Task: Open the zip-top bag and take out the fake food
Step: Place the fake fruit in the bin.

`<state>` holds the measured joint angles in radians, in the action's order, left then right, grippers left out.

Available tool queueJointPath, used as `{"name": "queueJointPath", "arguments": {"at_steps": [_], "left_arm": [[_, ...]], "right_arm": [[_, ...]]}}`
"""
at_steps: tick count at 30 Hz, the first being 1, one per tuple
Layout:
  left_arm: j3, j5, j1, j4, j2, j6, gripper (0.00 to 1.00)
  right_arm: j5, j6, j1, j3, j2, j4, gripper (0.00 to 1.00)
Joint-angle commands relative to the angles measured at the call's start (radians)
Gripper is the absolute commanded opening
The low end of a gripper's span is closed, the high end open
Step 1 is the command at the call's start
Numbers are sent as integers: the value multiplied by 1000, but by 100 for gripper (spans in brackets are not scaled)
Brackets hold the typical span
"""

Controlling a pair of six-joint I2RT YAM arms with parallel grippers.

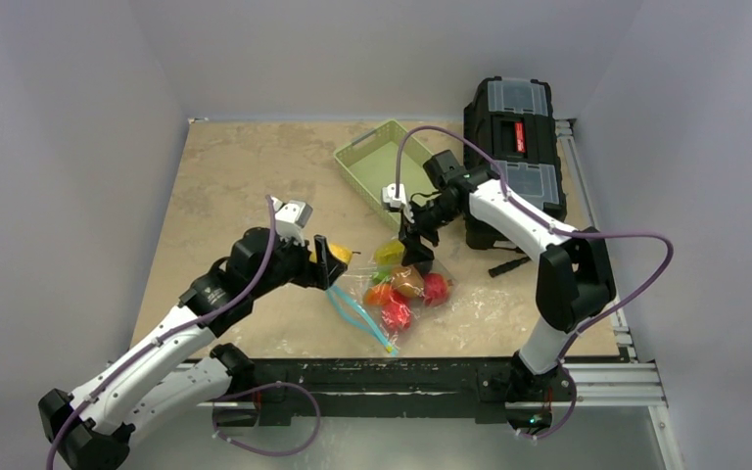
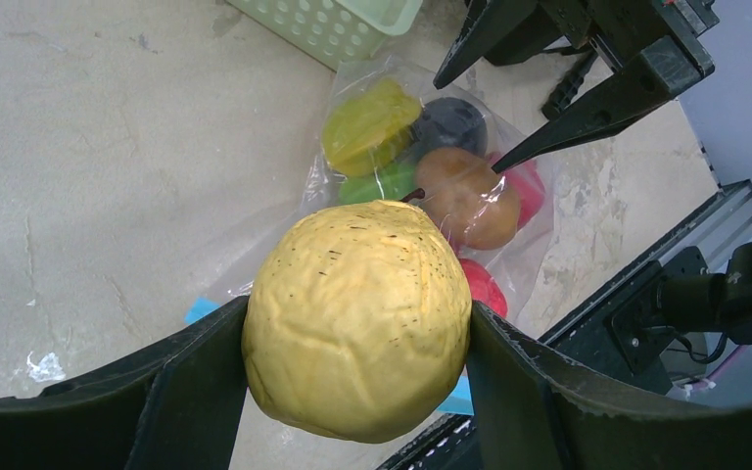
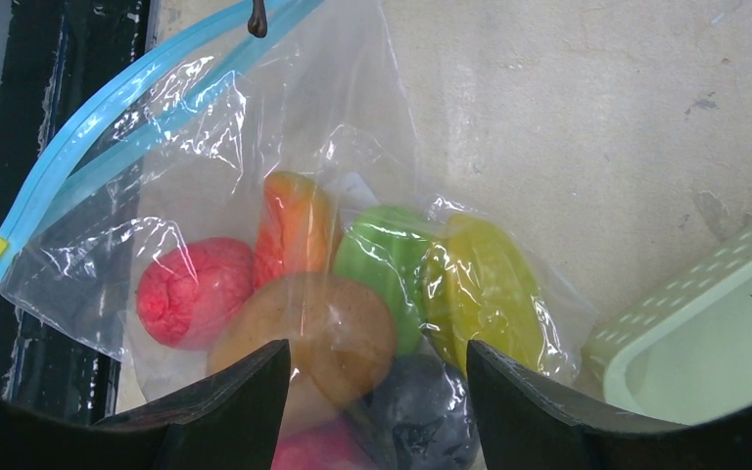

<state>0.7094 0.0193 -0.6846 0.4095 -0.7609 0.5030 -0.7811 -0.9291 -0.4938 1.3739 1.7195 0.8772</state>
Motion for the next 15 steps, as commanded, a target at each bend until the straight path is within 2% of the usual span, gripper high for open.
{"name": "queueJointPath", "arguments": {"at_steps": [1,15], "left_arm": [[36,44,17,-88,-14,-1,0],[49,102,61,-195,-98,26,0]], "right_arm": [[-40,-22,11,27,-52,15,65],[-43,-30,24,27,-65,20,66]]}}
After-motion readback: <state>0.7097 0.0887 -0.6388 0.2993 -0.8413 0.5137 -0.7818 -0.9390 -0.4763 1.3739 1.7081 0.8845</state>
